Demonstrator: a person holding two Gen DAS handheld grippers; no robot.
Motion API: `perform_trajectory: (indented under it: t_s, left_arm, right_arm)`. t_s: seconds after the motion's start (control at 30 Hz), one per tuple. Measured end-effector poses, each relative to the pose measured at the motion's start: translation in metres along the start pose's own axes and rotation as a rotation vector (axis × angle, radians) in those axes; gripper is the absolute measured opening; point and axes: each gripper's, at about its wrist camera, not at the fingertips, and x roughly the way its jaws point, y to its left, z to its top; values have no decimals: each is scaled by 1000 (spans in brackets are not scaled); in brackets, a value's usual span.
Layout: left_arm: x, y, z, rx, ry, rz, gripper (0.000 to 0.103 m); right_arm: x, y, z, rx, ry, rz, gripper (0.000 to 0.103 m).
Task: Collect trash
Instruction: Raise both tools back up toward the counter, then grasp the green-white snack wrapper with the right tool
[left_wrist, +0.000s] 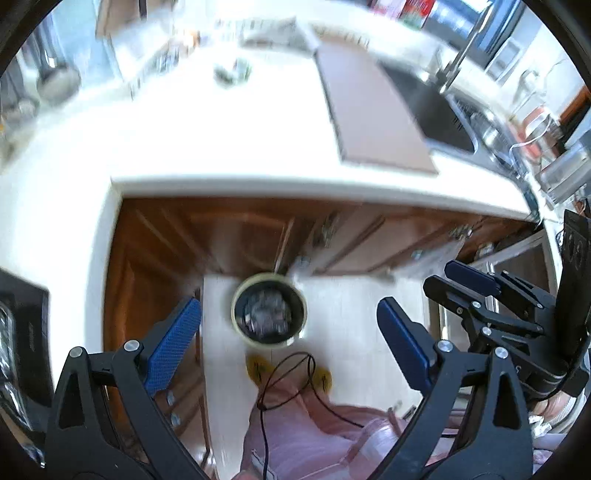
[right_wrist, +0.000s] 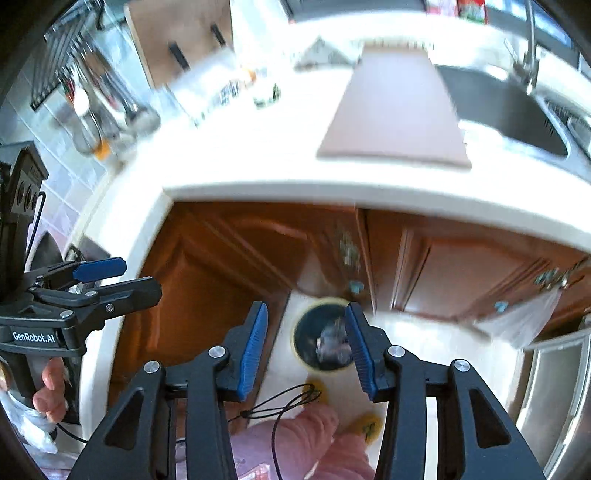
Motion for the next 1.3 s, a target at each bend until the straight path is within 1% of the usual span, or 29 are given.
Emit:
perform_trajectory:
  t_s: [0.13,0.17,0.23,0.3,0.43,0.53,0.57,0.73,0.8,0.9,0.97,1.03,1.1,1.13,1.2,1.3]
  left_arm:
    - [-38,-5,25,18,-90,18,95]
    - [-48,-5,33,17,-116,22,95]
    - [-63,0,45,11,-154,24,95]
    - [-72,8,54,8,-179,24,95]
    - [-81,29,73,1,-217,34,95]
    - [-86,45,90,-3,-242,40,95]
    - [-77,47,93,-4,-247,45,95]
    - [-62,64,118,-9,-260,77,94]
    - [-56,69,126,-10,-262,88,93]
    - [-45,79,136,-20,-259,105,87]
    - [-38,86,141,-34,-251,108,86]
    - [-26,98,149,-67,-228,100,85]
    - [-16,107,154,-93,-209,84,80]
    - [-9,112,157,-111,-199,89,77]
    - [1,121,163,-150,-188,101,77]
    - [18,133,172,-211,-179,113,73]
  right_arm:
    - [-40,8,33,-6,-77,-8,45]
    - [-50,5,43,-8,-90,-9,45]
    - [-62,13,58,-6,-127,-17,45]
    - [-77,19,75,-5,-156,-23,45]
    - [-93,29,102,-6,-198,-45,45]
    - [-93,34,122,-2,-217,-55,45]
    - [-91,36,126,-1,-221,-59,45]
    - [-78,48,154,25,-245,-69,45]
    - [-70,54,161,36,-255,-72,45]
    - [-60,64,175,44,-269,-63,45]
    - [-51,70,185,38,-268,-59,45]
    - [-43,75,194,27,-262,-54,45]
    - [-32,80,202,9,-250,-48,45]
    - [-25,81,209,-6,-240,-44,45]
    - [-12,83,222,-30,-225,-39,45]
    - [10,78,245,-51,-197,-16,45]
